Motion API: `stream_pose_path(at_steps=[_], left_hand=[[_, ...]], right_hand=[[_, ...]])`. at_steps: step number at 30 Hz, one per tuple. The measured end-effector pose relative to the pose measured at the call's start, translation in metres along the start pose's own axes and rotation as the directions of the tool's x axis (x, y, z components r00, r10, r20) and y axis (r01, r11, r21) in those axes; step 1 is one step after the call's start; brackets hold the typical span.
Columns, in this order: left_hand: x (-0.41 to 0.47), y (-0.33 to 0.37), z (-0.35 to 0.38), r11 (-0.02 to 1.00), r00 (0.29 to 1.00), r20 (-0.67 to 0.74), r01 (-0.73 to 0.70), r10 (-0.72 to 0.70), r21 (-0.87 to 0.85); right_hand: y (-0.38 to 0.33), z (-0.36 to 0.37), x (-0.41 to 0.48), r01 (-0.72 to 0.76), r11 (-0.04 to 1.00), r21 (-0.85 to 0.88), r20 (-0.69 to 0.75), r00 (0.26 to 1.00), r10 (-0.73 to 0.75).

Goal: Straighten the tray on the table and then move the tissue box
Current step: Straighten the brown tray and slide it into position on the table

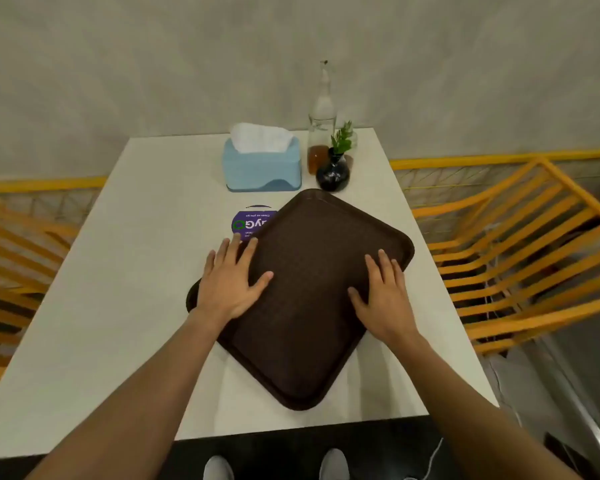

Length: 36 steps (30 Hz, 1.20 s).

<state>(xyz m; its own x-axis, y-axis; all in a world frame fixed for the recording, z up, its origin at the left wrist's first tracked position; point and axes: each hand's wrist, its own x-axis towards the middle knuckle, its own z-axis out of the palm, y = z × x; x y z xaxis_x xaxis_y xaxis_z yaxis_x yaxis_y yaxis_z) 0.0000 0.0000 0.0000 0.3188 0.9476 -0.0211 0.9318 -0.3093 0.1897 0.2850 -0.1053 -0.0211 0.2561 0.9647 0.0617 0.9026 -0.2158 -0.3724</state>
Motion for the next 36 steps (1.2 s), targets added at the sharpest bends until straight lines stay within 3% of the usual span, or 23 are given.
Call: stream_pose_path(at_steps=[5, 18, 22, 26, 30, 33, 36], left_hand=[[0.004, -0.017, 0.005, 0.994, 0.991, 0.073, 0.113, -0.113, 0.003], [-0.058, -0.054, 0.005, 0.986, 0.994, -0.047, 0.107, -0.101, 0.130], [-0.076, -0.084, -0.001, 0.976, 0.986, -0.031, 0.167, -0.165, 0.138], [-0.083, -0.112, -0.011, 0.973, 0.975, -0.014, 0.224, -0.223, 0.054], [-0.065, -0.130, -0.019, 0.977, 0.980, -0.043, 0.188, -0.193, -0.100], [-0.043, -0.137, -0.023, 0.964, 0.987, -0.050, 0.139, -0.154, -0.228], [-0.031, -0.146, -0.019, 0.962, 0.992, -0.028, 0.116, -0.126, -0.247]], right_hand=[[0.005, 0.009, -0.013, -0.039, 0.999, -0.013, 0.042, 0.998, 0.040], [-0.015, 0.011, -0.009, 0.055, 0.995, 0.088, 0.093, 0.994, -0.063], [-0.052, 0.023, 0.002, 0.031, 0.993, 0.117, 0.026, 0.999, -0.034], [-0.085, 0.033, 0.004, -0.150, 0.967, 0.204, -0.098, 0.980, 0.173], [-0.097, 0.045, -0.007, -0.291, 0.938, 0.189, -0.103, 0.944, 0.313], [-0.107, 0.052, -0.015, -0.341, 0.929, 0.147, -0.060, 0.934, 0.352], [-0.120, 0.058, -0.019, -0.313, 0.944, 0.106, -0.089, 0.942, 0.322]])
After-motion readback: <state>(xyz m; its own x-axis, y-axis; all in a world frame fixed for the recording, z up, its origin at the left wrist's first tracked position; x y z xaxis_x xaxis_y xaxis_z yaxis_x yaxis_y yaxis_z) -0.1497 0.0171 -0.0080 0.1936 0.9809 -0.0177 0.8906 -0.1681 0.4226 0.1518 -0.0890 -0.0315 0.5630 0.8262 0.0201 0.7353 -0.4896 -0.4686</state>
